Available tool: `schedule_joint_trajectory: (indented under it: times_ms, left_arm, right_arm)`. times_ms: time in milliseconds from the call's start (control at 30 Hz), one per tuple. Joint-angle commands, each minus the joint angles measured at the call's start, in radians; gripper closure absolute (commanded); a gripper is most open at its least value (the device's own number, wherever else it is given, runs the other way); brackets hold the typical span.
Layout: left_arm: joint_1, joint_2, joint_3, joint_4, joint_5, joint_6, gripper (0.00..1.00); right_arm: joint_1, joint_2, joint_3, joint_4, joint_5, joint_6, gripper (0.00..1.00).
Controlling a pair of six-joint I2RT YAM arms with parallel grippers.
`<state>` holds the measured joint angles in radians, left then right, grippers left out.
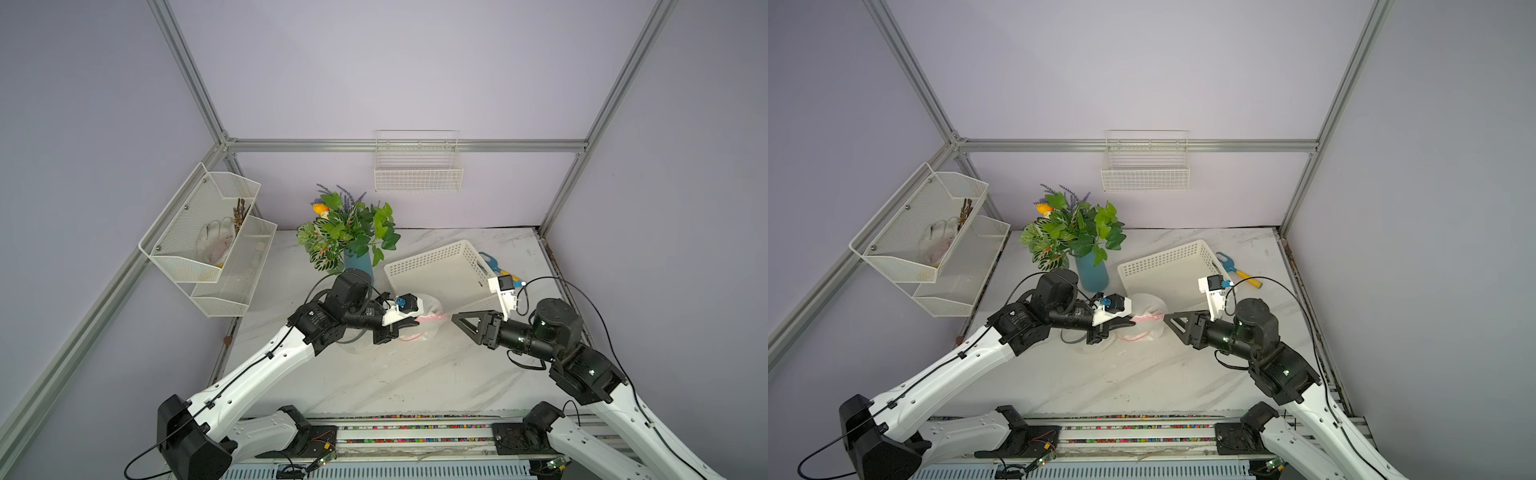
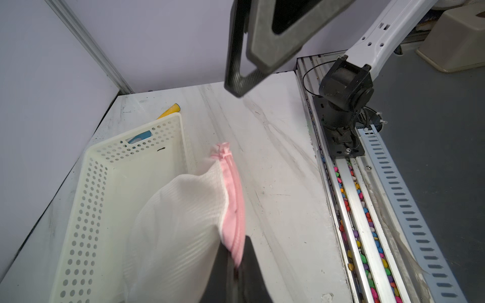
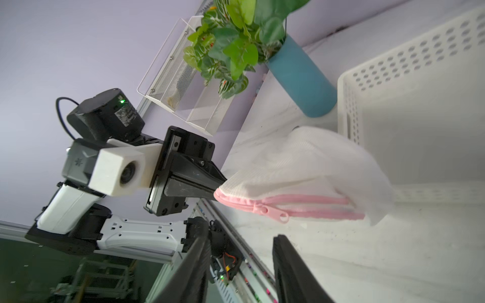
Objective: Turn the laundry bag inside out
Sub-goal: Adjust the laundry bag.
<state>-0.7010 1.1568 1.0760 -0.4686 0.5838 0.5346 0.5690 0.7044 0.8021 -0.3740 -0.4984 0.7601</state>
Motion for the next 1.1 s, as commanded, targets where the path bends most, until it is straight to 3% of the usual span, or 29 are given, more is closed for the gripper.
schedule_joint_trajectory:
  times_ms: [0, 133, 467, 733, 1033, 1067]
  left_arm:
    - [-0.022, -0.051, -0.016, 0.100, -0.076, 0.009, 1.00]
    - [-0.038, -0.079, -0.047, 0.133, -0.034, 0.030, 1.00]
    - [-0.072, -0.106, -0.070, 0.133, -0.019, 0.089, 1.00]
    - [-0.077, -0.103, -0.068, 0.131, -0.027, 0.099, 1.00]
    - [-0.078, -0.097, -0.059, 0.098, -0.042, 0.088, 1.00]
    - [-0.078, -0.097, -0.060, 0.093, -0.043, 0.084, 1.00]
  right_arm:
    - [-0.001, -0.002, -0.030, 0.061, -0.097, 0.160, 0.55]
    - [-0.003, 0.015, -0.039, 0.089, -0.103, 0.180, 0.46]
    - [-0.003, 0.053, -0.046, 0.155, -0.104, 0.206, 0.49]
    - [-0.003, 0.058, -0.046, 0.157, -0.102, 0.209, 0.68]
    - [-0.004, 0.049, -0.050, 0.144, -0.078, 0.209, 1.00]
    - [-0.004, 0.046, -0.050, 0.136, -0.072, 0.204, 1.00]
